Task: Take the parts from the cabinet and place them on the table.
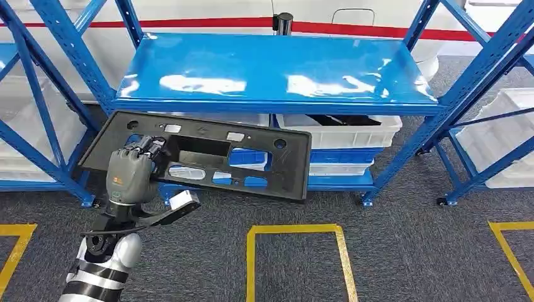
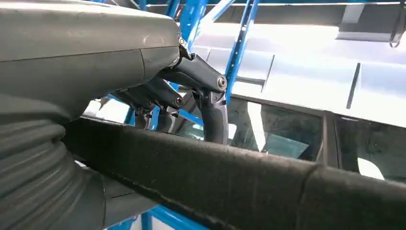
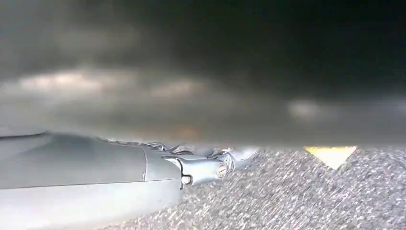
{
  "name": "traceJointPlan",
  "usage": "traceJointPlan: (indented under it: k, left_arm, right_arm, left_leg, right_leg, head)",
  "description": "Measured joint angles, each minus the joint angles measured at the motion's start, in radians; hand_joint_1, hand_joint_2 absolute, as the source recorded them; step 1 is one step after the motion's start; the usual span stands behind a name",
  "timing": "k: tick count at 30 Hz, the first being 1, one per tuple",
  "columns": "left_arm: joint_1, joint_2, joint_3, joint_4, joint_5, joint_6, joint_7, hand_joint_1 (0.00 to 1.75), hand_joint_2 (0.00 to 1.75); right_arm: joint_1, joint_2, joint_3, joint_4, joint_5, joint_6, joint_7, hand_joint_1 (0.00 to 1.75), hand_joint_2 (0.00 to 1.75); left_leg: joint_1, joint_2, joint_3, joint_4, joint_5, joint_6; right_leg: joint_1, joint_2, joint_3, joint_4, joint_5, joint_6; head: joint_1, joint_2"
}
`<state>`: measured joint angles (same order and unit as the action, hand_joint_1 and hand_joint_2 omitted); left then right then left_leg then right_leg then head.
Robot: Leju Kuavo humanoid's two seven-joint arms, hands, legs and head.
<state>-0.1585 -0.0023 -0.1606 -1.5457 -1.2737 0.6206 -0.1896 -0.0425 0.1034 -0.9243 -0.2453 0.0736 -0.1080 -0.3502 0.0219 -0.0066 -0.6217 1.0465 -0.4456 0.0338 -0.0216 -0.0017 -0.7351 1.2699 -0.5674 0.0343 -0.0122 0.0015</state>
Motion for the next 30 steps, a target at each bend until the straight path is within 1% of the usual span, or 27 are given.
traceJointPlan:
  k: [1,2,3,4,5,6,7,8,9,10,11,12,13,14,15,16,17,18,20,21,22,23,25,26,27,28,30]
  left_arm:
    - [0.000,0.000,0.000,0.001,0.002,-0.003,0.000,1.75,1.75]
    - [0.000,0.000,0.000,0.001,0.002,-0.004,0.000,1.75,1.75]
    - [0.000,0.000,0.000,0.001,0.004,-0.005,0.000,1.75,1.75]
    - [-0.001,0.000,0.000,0.001,0.005,-0.005,0.000,1.75,1.75]
    - [-0.003,0.000,0.000,0.001,0.006,-0.006,0.000,1.75,1.75]
    - [-0.004,0.000,0.000,0.000,0.006,-0.006,0.000,1.75,1.75]
    - [-0.005,0.000,0.001,0.000,0.006,-0.006,0.000,1.75,1.75]
    - [-0.006,0.001,0.000,0.001,0.007,-0.006,0.000,1.75,1.75]
    - [-0.007,0.001,0.000,0.001,0.007,-0.006,0.000,1.75,1.75]
    - [-0.008,0.000,-0.001,0.001,0.007,-0.006,0.000,1.75,1.75]
    - [-0.007,0.001,-0.001,0.001,0.007,-0.006,-0.001,1.75,1.75]
    - [-0.007,0.003,-0.001,0.001,0.007,-0.007,-0.001,1.75,1.75]
    - [-0.007,0.003,-0.001,0.001,0.007,-0.007,-0.001,1.75,1.75]
    - [-0.007,0.004,-0.001,0.001,0.008,-0.007,-0.001,1.75,1.75]
    - [-0.007,0.004,-0.001,0.001,0.008,-0.007,-0.001,1.75,1.75]
    - [-0.006,0.004,-0.001,0.001,0.008,-0.007,-0.001,1.75,1.75]
    - [-0.005,0.005,-0.001,0.002,0.008,-0.007,-0.001,1.75,1.75]
    - [-0.005,0.005,-0.001,0.003,0.008,-0.007,-0.001,1.75,1.75]
    - [-0.006,0.006,-0.001,0.003,0.008,-0.007,-0.001,1.75,1.75]
    - [-0.009,0.006,-0.001,0.003,0.008,-0.007,-0.001,1.75,1.75]
    - [-0.010,0.006,-0.002,0.003,0.008,-0.007,-0.001,1.75,1.75]
    - [-0.009,0.006,-0.002,0.003,0.008,-0.007,-0.001,1.75,1.75]
    - [-0.009,0.008,-0.002,0.003,0.008,-0.008,-0.001,1.75,1.75]
    - [-0.009,0.009,-0.002,0.003,0.008,-0.009,-0.001,1.75,1.75]
    - [-0.012,0.009,-0.002,0.003,0.008,-0.009,-0.001,1.75,1.75]
    - [-0.013,0.009,-0.002,0.002,0.008,-0.009,-0.001,1.75,1.75]
    - [-0.012,0.009,-0.001,0.002,0.009,-0.009,0.000,1.75,1.75]
  right_arm:
    - [0.000,0.000,0.000,0.000,0.000,0.000,0.000,0.00,0.00]
    - [0.000,0.000,0.000,0.000,0.000,0.000,0.000,0.00,0.00]
    - [0.000,0.000,0.000,0.000,0.001,0.000,0.000,0.00,0.00]
    - [0.000,0.000,0.000,0.000,0.001,0.000,0.000,0.00,0.00]
    - [-0.002,0.000,0.000,0.000,0.002,0.001,0.000,0.00,0.00]
    - [-0.006,-0.002,0.000,-0.001,0.003,0.002,0.000,0.00,0.00]
    - [-0.009,-0.002,0.000,-0.001,0.004,0.002,0.000,0.00,0.00]
    - [-0.008,-0.002,-0.001,-0.001,0.004,0.002,0.000,0.00,0.00]
    - [-0.009,-0.002,-0.002,-0.001,0.004,0.003,0.000,0.00,0.00]
    - [-0.010,-0.003,-0.003,-0.001,0.004,0.003,0.000,0.00,0.00]
    - [-0.010,-0.002,-0.005,-0.001,0.004,0.003,0.000,0.00,0.00]
    - [-0.010,-0.002,-0.006,-0.001,0.004,0.003,0.000,0.00,0.00]
    - [-0.010,-0.002,-0.006,-0.001,0.004,0.003,0.000,0.00,0.00]
    - [-0.009,-0.003,-0.007,-0.001,0.004,0.003,0.000,0.00,0.00]
    - [-0.008,-0.003,-0.008,-0.001,0.004,0.003,0.000,0.00,0.00]
    - [-0.008,-0.002,-0.008,-0.001,0.004,0.003,0.000,0.00,0.00]
    - [-0.007,-0.002,-0.008,-0.001,0.004,0.003,0.000,0.00,0.00]
    - [-0.007,-0.002,-0.008,-0.001,0.004,0.003,0.000,0.00,0.00]
    - [-0.005,-0.001,-0.008,-0.001,0.004,0.003,0.000,0.00,0.00]
    - [-0.005,-0.001,-0.008,-0.001,0.004,0.003,0.000,0.00,0.00]
    - [-0.006,-0.002,-0.009,-0.001,0.004,0.003,0.000,0.00,0.00]
    - [-0.006,-0.001,-0.009,-0.001,0.005,0.003,0.000,0.00,0.00]
    - [-0.005,-0.001,-0.009,-0.001,0.006,0.004,0.000,0.00,0.00]
    - [-0.003,-0.002,-0.009,-0.001,0.006,0.005,0.000,0.00,0.00]
    - [-0.004,-0.002,-0.010,-0.001,0.006,0.005,0.000,0.00,0.00]
    - [-0.004,-0.001,-0.010,-0.001,0.006,0.005,0.000,0.00,0.00]
    - [-0.005,0.002,-0.010,-0.001,0.009,0.005,0.000,0.00,0.00]
  left_leg:
    - [-0.002,0.001,-0.014,0.000,0.011,0.000]
    - [-0.003,0.002,-0.026,0.000,0.020,-0.001]
    - [-0.003,0.002,-0.040,0.001,0.031,-0.004]
    - [-0.004,0.002,-0.052,0.001,0.042,-0.007]
    - [-0.004,0.001,-0.062,0.001,0.052,-0.010]
    - [-0.004,0.001,-0.066,0.002,0.062,-0.015]
    - [-0.007,0.002,-0.071,0.002,0.069,-0.023]
    - [-0.006,0.004,-0.066,-0.006,0.082,-0.031]
    - [-0.002,0.004,-0.066,-0.010,0.091,-0.038]
    - [-0.001,0.004,-0.065,-0.019,0.101,-0.047]
    - [0.001,0.003,-0.070,-0.019,0.104,-0.054]
    - [0.003,0.004,-0.081,-0.002,0.065,-0.055]
    - [0.003,0.004,-0.093,0.044,-0.001,-0.057]
    - [0.003,0.003,-0.109,0.113,-0.062,-0.061]
    - [0.003,0.003,-0.127,0.188,-0.105,-0.065]
    - [0.003,0.003,-0.139,0.256,-0.125,-0.069]
    - [0.003,0.003,-0.131,0.284,-0.115,-0.071]
    - [0.003,0.003,-0.101,0.263,-0.086,-0.072]
    - [0.007,0.004,0.011,0.125,-0.033,-0.073]
    - [0.009,0.004,0.073,0.027,-0.055,-0.072]
    - [0.000,0.001,0.098,-0.011,-0.071,-0.068]
    - [-0.002,-0.002,0.090,-0.003,-0.063,-0.055]
    - [-0.012,-0.002,0.081,-0.004,-0.057,-0.041]
    - [-0.008,0.001,0.075,-0.015,-0.043,-0.024]
    - [-0.005,0.004,0.064,-0.018,-0.029,-0.010]
    - [-0.003,0.004,0.049,-0.019,-0.018,0.002]
    - [-0.004,0.004,0.019,-0.018,0.004,0.004]
  right_leg:
    - [0.000,0.000,-0.010,0.056,-0.014,0.005]
    - [0.001,0.000,-0.001,0.068,-0.008,0.012]
    - [0.001,0.000,0.032,0.037,0.017,0.022]
    - [0.001,0.000,0.083,-0.027,0.046,0.028]
    - [0.002,0.000,0.149,-0.117,0.062,0.027]
    - [0.005,0.001,0.228,-0.219,0.046,0.013]
    - [0.013,0.001,0.264,-0.278,0.030,0.008]
    - [0.014,0.002,0.241,-0.266,0.043,0.008]
    - [0.018,0.002,0.240,-0.266,0.044,0.005]
    - [0.020,0.002,0.235,-0.267,0.050,-0.004]
    - [0.006,0.001,0.230,-0.279,0.069,-0.016]
    - [0.002,-0.001,0.228,-0.279,0.079,-0.023]
    - [0.002,-0.002,0.216,-0.279,0.090,-0.038]
    - [0.004,-0.004,0.206,-0.278,0.101,-0.040]
    - [0.006,-0.004,0.193,-0.277,0.112,-0.042]
    - [0.008,-0.004,0.177,-0.275,0.123,-0.042]
    - [0.008,-0.004,0.163,-0.275,0.133,-0.041]
    - [0.008,-0.004,0.149,-0.274,0.141,-0.037]
    - [0.005,-0.003,0.130,-0.266,0.152,-0.027]
    - [0.005,-0.003,0.122,-0.256,0.156,-0.021]
    - [0.013,-0.003,0.111,-0.250,0.159,-0.015]
    - [0.013,-0.003,0.112,-0.251,0.167,-0.005]
    - [0.007,-0.003,0.109,-0.256,0.181,0.009]
    - [0.014,-0.002,0.102,-0.256,0.186,0.018]
    - [0.009,0.001,0.084,-0.237,0.158,0.014]
    - [0.009,0.001,0.062,-0.192,0.111,0.004]
    - [0.005,0.001,0.015,-0.044,0.019,-0.004]
  head:
    - [0.000,0.000]
    - [0.000,0.000]
    - [0.000,0.000]
    - [0.000,0.000]
    - [0.000,0.000]
    - [0.000,0.000]
    - [0.001,0.000]
    - [-0.004,0.000]
    - [0.003,0.000]
    - [0.003,0.000]
    - [0.000,0.000]
    - [0.001,0.000]
    - [-0.004,0.000]
    - [-0.005,0.000]
    - [-0.005,0.000]
    - [-0.005,0.000]
    - [-0.005,0.000]
    - [-0.006,0.000]
    - [-0.006,0.000]
    - [-0.006,0.000]
    - [-0.006,0.000]
    - [-0.003,0.000]
    - [-0.003,0.000]
    - [-0.006,0.000]
    - [-0.004,0.000]
    - [-0.001,0.000]
    - [0.001,0.000]
